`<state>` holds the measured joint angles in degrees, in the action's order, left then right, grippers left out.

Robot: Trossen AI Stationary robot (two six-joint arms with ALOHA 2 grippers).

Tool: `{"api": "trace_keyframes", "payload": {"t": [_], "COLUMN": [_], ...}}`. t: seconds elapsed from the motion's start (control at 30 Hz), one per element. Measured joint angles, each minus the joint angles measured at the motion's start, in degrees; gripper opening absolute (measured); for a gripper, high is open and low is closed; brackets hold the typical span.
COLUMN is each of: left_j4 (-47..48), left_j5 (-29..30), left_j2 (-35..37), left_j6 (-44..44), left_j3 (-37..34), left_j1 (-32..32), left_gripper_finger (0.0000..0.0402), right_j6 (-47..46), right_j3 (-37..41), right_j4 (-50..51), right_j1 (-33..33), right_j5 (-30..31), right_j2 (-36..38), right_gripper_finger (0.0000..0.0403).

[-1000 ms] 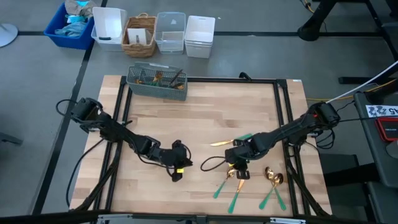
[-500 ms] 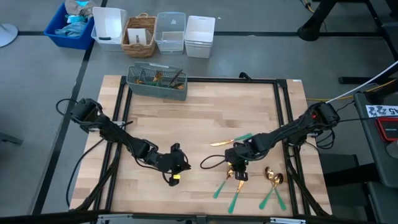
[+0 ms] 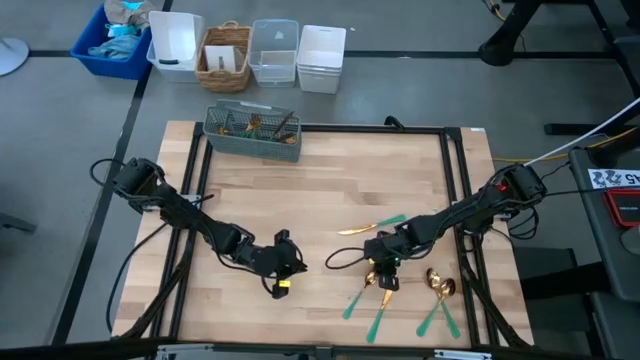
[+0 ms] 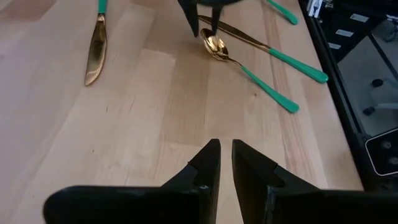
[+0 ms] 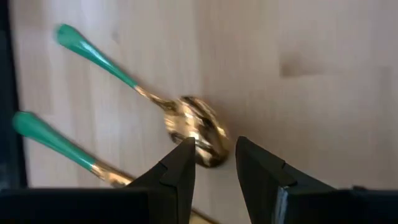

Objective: Sort silverware
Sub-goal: Put the green spoon into the gray silverware basket

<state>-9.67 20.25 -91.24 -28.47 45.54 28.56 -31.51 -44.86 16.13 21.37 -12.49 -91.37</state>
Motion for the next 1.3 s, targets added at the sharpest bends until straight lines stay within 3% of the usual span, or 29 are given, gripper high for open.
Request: {"api": "trace_keyframes", "payload": {"t": [0.2,0.67,0.9,1.13,1.3], "left_j4": [0.0,0.0,2.3,7.4,6.1], "left_j5": [0.2,2.8,9.3,23.8,25.3], "left_j2": [0.0,0.0,3.7,10.8,15.3], "left_j6": [0.4,3.0,5.6,7.9,3.9], "left_j3": [0.0,0.0,0.0,-2.0,-8.9], "left_j1": [0.0,0.6,5.5,12.6,15.0], "left_gripper_finger": [0.0033,0.0033,0.0033,0.0033,0.0033], "right_j6": [-4.5,-6.0,-5.5,-2.5,6.0], "right_j3": [3.1,6.1,6.1,6.1,3.5], "right_j4": [-4.5,-14.4,-19.6,-28.1,-30.3], "right_j1": [0.0,0.0,0.0,-4.2,-10.4], "right_j5": [-1.1,0.5,3.3,7.4,7.3], "right_j2": [0.0,0.0,0.0,0.0,0.0], "right_gripper_finger": [0.0107,0.0018,0.0012,0.0006,0.0003]}}
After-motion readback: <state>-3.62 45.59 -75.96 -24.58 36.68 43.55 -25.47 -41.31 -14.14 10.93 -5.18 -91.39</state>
